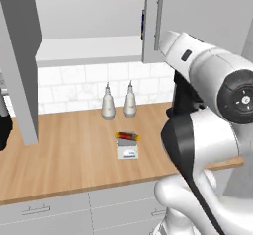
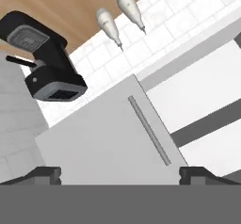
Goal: Pick the bar and place it on the digital scale for weighing, and close the cabinet.
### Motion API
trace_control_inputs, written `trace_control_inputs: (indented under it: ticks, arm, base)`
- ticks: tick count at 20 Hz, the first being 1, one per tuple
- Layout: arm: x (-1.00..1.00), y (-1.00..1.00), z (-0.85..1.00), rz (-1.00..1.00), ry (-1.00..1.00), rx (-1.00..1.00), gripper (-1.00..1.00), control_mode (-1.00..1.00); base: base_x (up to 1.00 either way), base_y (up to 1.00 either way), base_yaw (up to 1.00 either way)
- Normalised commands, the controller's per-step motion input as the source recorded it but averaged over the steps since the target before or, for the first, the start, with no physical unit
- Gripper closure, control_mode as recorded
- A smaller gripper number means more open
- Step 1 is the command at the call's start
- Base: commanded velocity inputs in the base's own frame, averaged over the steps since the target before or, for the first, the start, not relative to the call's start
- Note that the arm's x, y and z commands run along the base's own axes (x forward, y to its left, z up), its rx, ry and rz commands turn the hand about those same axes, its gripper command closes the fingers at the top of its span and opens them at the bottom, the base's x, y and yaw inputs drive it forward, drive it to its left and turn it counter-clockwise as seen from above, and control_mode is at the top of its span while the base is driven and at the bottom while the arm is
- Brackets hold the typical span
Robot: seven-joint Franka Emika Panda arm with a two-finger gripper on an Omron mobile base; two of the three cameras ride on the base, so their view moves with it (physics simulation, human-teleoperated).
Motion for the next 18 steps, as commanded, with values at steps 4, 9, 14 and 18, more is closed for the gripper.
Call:
trace_control_inputs:
  ticks: [4,9,14,18]
  arm:
    - [-0.92,-0.13,-0.65,0.17,-0.01,-0.10,-1.00,-1.00]
    - [-0.99,0.34,-0.21,0.14,-0.20,-0.13,-1.00,-1.00]
    - [-1.00,0.96,-0.13,0.14,-0.29,-0.08,-1.00,-1.00]
    - [-0.44,0.70,-0.14,0.13,-0.11,-0.10,-1.00,-1.00]
  base:
    - [0.00,0.00,0.00]
    - [0.00,0.00,0.00]
    - [0.00,0.00,0.00]
    - [0.00,0.00,0.00]
